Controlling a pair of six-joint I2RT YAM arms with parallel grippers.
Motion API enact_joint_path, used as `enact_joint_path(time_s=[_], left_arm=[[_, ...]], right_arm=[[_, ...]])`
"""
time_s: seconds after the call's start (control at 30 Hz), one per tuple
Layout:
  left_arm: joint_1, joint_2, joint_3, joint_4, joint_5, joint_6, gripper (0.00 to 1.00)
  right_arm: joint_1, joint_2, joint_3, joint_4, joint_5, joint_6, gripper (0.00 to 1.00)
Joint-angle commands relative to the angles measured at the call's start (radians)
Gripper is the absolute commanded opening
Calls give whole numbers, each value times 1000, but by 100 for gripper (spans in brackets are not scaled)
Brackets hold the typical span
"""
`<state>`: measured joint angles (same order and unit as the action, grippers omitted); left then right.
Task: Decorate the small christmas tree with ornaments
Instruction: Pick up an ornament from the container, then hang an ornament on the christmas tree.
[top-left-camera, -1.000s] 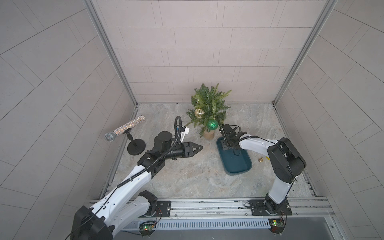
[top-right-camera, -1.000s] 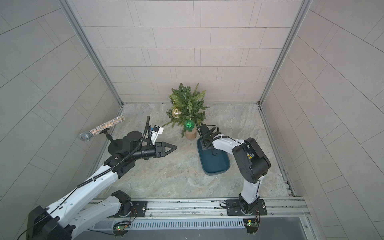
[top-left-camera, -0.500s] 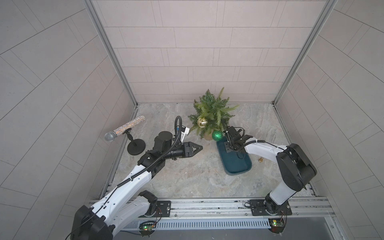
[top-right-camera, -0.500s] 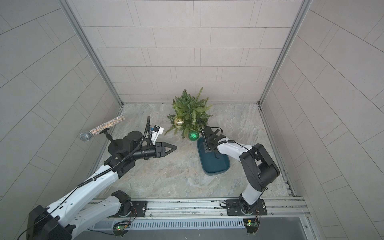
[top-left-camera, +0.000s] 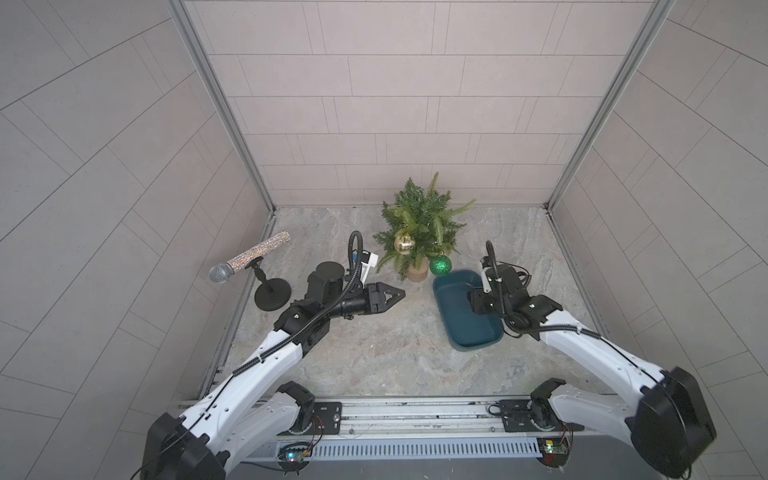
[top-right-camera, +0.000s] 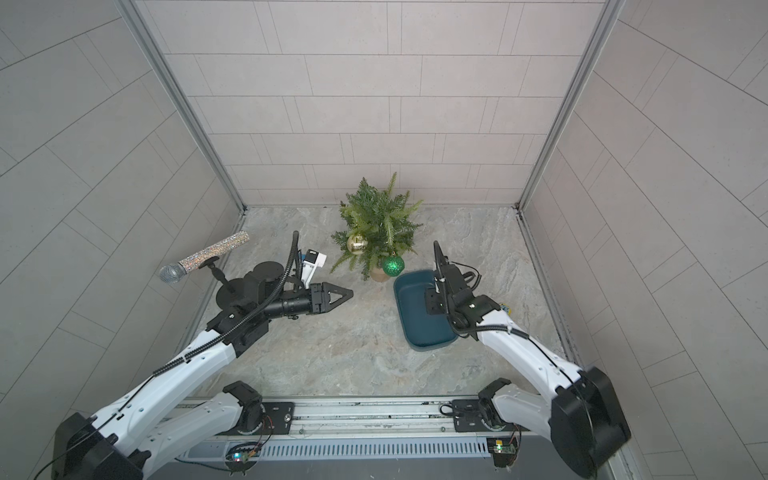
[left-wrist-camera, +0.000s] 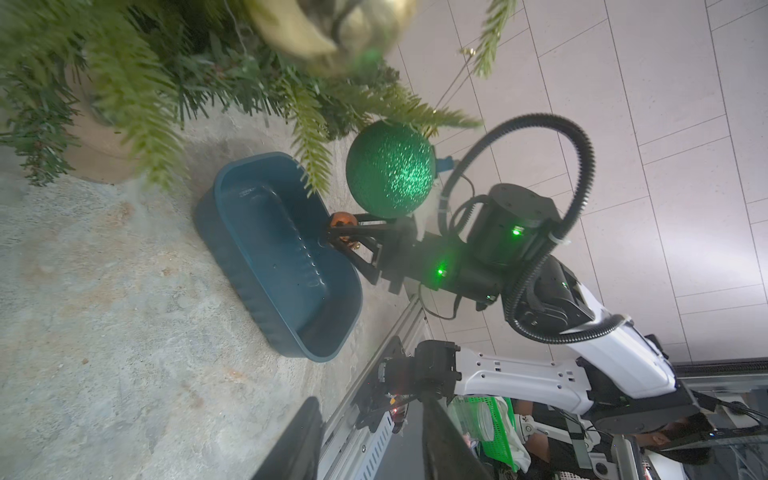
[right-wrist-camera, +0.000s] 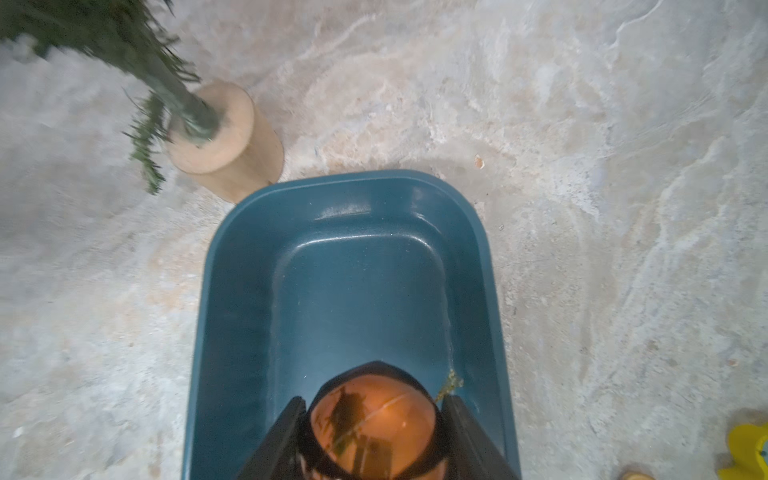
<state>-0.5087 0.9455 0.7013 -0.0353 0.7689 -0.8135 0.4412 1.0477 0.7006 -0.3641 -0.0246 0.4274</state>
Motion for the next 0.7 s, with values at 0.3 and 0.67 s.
enact_joint_path(time_s=[0.3, 0.67], left_arm=[[-22, -13, 53, 46, -42, 5, 43], [-25, 23, 183, 47, -32, 26, 43]], right_arm=[[-14, -233, 257, -194, -252, 89, 50], [-48, -114, 500, -110, -374, 148, 50]])
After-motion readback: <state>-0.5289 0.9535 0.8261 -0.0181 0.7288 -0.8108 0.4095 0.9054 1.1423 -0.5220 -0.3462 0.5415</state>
